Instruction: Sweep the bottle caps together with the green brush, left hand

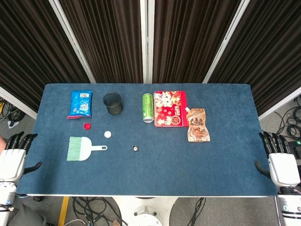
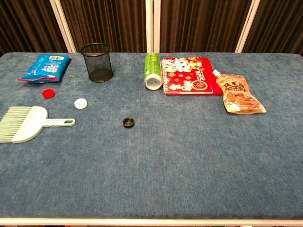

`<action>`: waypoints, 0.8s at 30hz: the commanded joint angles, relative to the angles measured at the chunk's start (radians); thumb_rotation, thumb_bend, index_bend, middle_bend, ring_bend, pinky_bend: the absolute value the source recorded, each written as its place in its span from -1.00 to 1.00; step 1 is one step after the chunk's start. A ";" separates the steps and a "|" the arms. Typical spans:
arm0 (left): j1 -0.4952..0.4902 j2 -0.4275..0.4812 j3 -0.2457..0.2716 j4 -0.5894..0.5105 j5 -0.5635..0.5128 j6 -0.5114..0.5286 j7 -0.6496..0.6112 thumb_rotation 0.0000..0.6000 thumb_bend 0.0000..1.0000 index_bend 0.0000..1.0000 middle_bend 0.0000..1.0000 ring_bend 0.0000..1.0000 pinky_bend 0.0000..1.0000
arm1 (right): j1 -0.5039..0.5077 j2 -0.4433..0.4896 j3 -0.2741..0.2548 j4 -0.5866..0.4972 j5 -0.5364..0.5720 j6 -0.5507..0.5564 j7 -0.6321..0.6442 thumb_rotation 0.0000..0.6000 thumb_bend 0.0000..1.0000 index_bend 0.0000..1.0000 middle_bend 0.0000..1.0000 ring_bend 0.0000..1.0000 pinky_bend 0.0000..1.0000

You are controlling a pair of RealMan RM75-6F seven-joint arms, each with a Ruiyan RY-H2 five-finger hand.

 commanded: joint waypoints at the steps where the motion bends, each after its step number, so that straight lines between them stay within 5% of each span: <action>1: 0.011 -0.016 -0.004 0.004 -0.007 0.018 -0.003 1.00 -0.77 -0.72 -0.68 -0.87 -0.79 | 0.003 0.001 0.001 -0.002 0.002 -0.004 -0.002 1.00 -0.68 -1.00 -0.86 -1.00 -1.00; 14: -0.008 -0.046 -0.022 0.011 0.036 0.043 -0.018 1.00 -0.82 -0.68 -0.64 -0.86 -0.80 | -0.006 0.018 0.010 -0.006 -0.022 0.041 0.014 1.00 -0.68 -1.00 -0.85 -1.00 -1.00; 24: -0.149 -0.072 -0.034 0.003 0.083 -0.133 -0.042 1.00 -0.69 -0.38 -0.33 -0.72 -0.80 | -0.016 0.048 0.028 -0.011 -0.016 0.074 0.015 1.00 -0.68 -1.00 -0.85 -1.00 -1.00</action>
